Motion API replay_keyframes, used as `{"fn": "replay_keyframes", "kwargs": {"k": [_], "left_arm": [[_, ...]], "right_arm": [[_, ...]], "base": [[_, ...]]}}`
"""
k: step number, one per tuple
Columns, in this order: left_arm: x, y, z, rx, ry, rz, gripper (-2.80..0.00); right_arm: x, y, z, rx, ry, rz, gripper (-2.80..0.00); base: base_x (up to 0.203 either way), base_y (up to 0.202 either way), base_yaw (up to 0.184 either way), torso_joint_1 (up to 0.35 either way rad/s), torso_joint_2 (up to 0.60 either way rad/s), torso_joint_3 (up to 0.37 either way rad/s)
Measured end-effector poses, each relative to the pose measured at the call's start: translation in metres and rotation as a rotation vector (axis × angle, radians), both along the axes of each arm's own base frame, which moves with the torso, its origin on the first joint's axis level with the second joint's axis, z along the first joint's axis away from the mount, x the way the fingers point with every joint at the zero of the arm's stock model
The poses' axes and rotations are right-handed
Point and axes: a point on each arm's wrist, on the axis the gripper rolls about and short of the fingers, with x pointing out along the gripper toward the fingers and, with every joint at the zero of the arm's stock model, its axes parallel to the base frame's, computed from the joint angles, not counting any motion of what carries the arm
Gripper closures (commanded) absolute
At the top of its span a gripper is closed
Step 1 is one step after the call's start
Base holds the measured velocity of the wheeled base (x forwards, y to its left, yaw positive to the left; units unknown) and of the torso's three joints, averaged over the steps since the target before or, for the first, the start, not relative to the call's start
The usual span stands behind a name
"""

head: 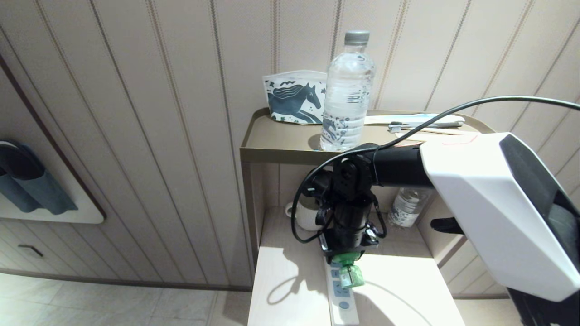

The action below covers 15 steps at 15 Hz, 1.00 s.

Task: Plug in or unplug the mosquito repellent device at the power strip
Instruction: Insert the plug into the socket

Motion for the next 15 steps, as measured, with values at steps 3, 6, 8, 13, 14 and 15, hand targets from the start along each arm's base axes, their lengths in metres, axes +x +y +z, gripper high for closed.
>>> {"fn": "replay_keyframes", "kwargs": {"k": [3,6,8,13,14,15], "left_arm": [[0.0,0.0,0.0,0.0,0.0,0.0,0.0],[0.0,0.0,0.0,0.0,0.0,0.001,0.0],[0.0,0.0,0.0,0.0,0.0,0.001,0.0],[0.0,0.0,0.0,0.0,0.0,0.001,0.0],[0.0,0.0,0.0,0.0,0.001,0.0,0.0],[0.0,0.0,0.0,-0.001,0.001,0.001,0.0]], "right_arm": [[-0.003,-0.001,-0.001,-0.022,0.03,-0.001,0.0],[-0.008,-0.004,-0.004,-0.052,0.078,-0.013,0.0],[-0.009,-0.005,-0.007,-0.054,0.091,-0.054,0.0],[-0.02,-0.003,-0.01,-0.065,0.117,-0.092,0.0],[-0.021,-0.003,-0.009,-0.064,0.117,-0.1,0.0],[-0.022,-0.003,-0.009,-0.063,0.119,-0.109,0.0]], "base": [[0.0,0.0,0.0,0.0,0.0,0.0],[0.0,0.0,0.0,0.0,0.0,0.0],[0.0,0.0,0.0,0.0,0.0,0.0],[0.0,0.0,0.0,0.0,0.0,0.0],[0.0,0.0,0.0,0.0,0.0,0.0],[0.0,0.0,0.0,0.0,0.0,0.0]]}}
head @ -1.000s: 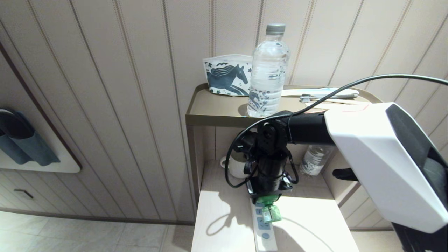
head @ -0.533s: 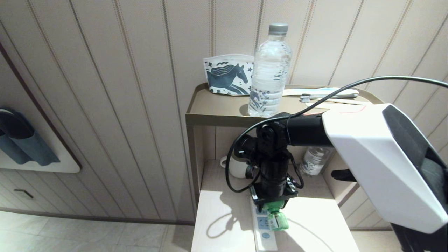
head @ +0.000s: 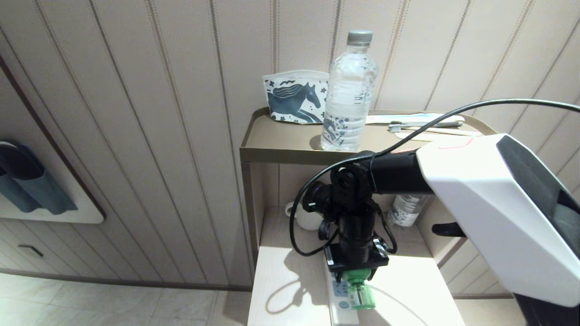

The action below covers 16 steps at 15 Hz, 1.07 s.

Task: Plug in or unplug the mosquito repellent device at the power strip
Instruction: Insert the plug into the socket

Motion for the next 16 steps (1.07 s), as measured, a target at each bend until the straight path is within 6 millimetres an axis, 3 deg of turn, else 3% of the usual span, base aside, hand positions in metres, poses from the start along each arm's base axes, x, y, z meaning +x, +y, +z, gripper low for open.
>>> {"fn": "replay_keyframes", "kwargs": {"k": [10,16], "left_arm": [[0.0,0.0,0.0,0.001,0.0,0.0,0.0],[0.0,0.0,0.0,-0.001,0.0,0.0,0.0]], "right_arm": [[0.009,0.002,-0.016,0.102,-0.072,-0.16,0.0],[0.007,0.0,-0.016,0.116,-0.064,-0.167,0.0]], "base": [[0.0,0.0,0.0,0.0,0.0,0.0],[0.0,0.0,0.0,0.0,0.0,0.0]]}}
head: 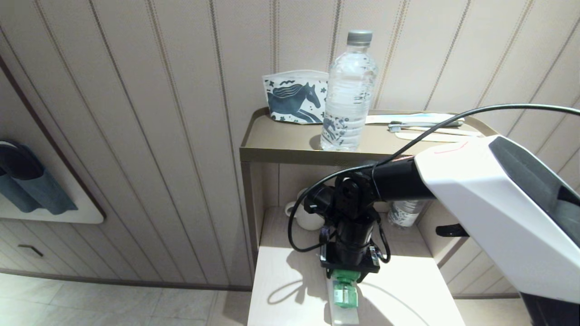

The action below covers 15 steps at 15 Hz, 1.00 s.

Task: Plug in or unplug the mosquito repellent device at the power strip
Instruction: Insert the plug into the socket

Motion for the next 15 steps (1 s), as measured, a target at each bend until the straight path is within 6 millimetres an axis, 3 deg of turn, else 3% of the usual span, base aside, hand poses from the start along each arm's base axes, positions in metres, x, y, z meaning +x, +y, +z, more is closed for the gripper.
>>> {"fn": "replay_keyframes", "kwargs": {"k": [5,15], "left_arm": [[0.0,0.0,0.0,0.0,0.0,0.001,0.0],[0.0,0.0,0.0,0.0,0.0,0.001,0.0]], "right_arm": [[-0.003,-0.003,0.002,-0.004,-0.003,0.003,0.0],[-0.012,-0.003,-0.014,-0.022,0.016,0.022,0.0]], "base": [[0.0,0.0,0.0,0.0,0.0,0.0],[0.0,0.0,0.0,0.0,0.0,0.0]]}}
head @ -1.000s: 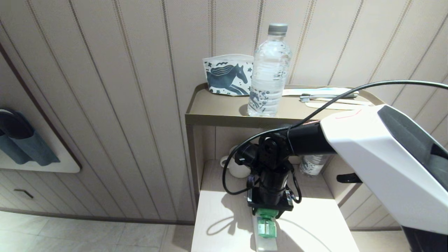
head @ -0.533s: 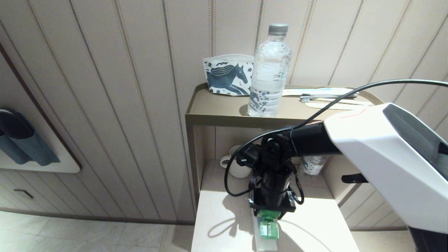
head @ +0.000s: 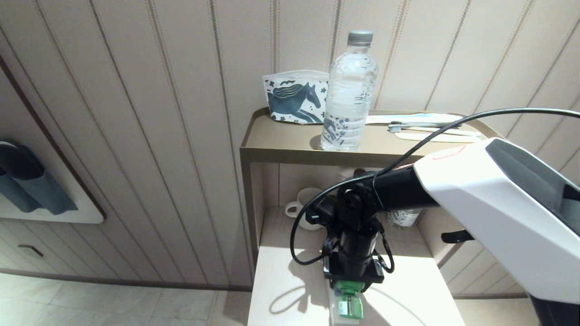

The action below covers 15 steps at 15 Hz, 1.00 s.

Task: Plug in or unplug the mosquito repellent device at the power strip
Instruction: Insert the plug into the socket

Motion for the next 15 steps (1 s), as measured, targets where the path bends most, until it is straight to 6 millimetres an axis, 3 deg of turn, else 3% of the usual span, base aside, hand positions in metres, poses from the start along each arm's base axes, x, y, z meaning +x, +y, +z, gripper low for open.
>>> {"fn": "replay_keyframes", "kwargs": {"k": [9,15], "left_arm": [[0.0,0.0,0.0,0.0,0.0,0.0,0.0],[0.0,0.0,0.0,0.0,0.0,0.0,0.0]], "right_arm": [[-0.025,0.005,0.002,-0.019,0.031,0.076,0.0],[-0.016,0.008,0.006,0.006,-0.02,0.068,0.0]], "base": [[0.0,0.0,0.0,0.003,0.0,0.0],[0.0,0.0,0.0,0.0,0.0,0.0]]}}
